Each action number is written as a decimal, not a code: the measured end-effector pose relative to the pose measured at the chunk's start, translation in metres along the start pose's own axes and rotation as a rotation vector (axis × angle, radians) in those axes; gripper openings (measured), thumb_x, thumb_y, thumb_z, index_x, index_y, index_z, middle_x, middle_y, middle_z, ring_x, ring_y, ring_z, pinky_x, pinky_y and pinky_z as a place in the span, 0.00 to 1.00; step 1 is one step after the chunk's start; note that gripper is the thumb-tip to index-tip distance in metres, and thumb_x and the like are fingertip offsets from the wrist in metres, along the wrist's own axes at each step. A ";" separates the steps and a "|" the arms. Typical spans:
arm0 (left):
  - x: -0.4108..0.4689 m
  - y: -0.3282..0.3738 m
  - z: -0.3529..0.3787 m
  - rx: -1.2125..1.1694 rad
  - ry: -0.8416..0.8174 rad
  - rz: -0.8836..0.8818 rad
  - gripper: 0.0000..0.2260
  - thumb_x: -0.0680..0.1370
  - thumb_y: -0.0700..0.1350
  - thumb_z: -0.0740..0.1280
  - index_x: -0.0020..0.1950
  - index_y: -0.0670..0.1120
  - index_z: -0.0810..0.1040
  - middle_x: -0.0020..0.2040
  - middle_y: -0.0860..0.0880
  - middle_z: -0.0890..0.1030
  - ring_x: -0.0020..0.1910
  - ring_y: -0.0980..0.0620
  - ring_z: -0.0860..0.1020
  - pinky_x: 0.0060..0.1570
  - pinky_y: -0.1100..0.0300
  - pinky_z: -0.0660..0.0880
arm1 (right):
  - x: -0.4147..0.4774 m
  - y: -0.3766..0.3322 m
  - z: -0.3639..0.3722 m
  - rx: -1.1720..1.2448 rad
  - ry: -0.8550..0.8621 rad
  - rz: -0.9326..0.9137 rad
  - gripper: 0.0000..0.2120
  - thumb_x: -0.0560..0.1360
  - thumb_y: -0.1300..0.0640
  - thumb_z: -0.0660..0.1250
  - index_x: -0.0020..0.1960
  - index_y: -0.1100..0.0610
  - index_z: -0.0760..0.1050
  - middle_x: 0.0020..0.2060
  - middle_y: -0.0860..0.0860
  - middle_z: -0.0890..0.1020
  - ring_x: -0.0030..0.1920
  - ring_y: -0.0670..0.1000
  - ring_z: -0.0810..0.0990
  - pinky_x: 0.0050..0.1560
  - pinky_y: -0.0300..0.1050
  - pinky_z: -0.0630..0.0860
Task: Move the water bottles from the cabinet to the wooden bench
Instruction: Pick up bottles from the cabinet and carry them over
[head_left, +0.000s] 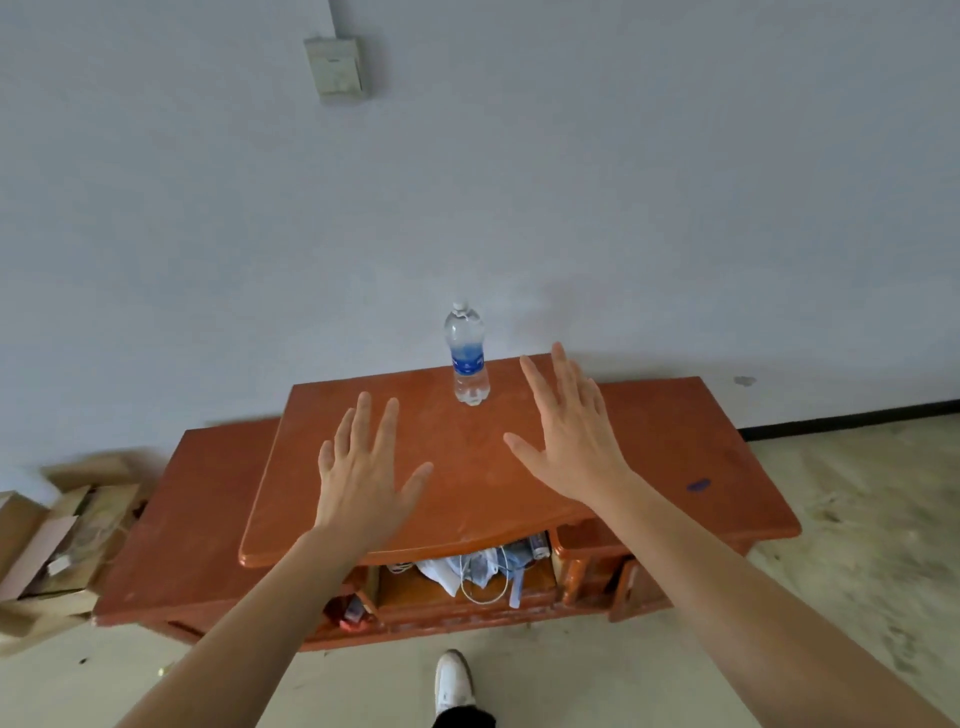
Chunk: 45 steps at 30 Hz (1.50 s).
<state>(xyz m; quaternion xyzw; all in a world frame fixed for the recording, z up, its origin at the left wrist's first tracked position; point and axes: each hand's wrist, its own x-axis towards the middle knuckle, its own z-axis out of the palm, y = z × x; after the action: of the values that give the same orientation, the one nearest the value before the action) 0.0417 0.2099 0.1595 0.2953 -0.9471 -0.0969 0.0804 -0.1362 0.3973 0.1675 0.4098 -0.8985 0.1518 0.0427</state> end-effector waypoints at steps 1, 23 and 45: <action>0.022 -0.005 0.009 -0.007 -0.021 -0.006 0.39 0.79 0.68 0.56 0.82 0.54 0.41 0.82 0.48 0.38 0.82 0.45 0.42 0.78 0.39 0.50 | 0.017 0.002 0.009 0.005 -0.006 0.004 0.45 0.79 0.34 0.60 0.82 0.46 0.33 0.80 0.56 0.33 0.81 0.62 0.42 0.80 0.63 0.48; 0.324 -0.094 0.167 -0.214 -0.513 -0.156 0.54 0.73 0.65 0.72 0.80 0.57 0.31 0.82 0.50 0.38 0.81 0.41 0.44 0.75 0.36 0.54 | 0.382 0.034 0.161 -0.328 -0.266 -0.314 0.53 0.71 0.33 0.72 0.82 0.43 0.42 0.82 0.58 0.39 0.80 0.69 0.44 0.76 0.72 0.54; 0.488 0.049 0.349 0.082 -0.664 0.227 0.53 0.59 0.56 0.82 0.78 0.60 0.57 0.79 0.52 0.62 0.79 0.43 0.57 0.70 0.31 0.65 | 0.321 0.245 0.197 -0.117 -0.529 0.084 0.43 0.66 0.43 0.80 0.74 0.44 0.61 0.65 0.51 0.72 0.45 0.58 0.82 0.41 0.47 0.74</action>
<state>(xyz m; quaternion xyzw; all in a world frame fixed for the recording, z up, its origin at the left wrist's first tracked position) -0.4550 0.0162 -0.1205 0.1434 -0.9514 -0.1402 -0.2335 -0.5222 0.2557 -0.0130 0.3944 -0.9018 -0.0110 -0.1762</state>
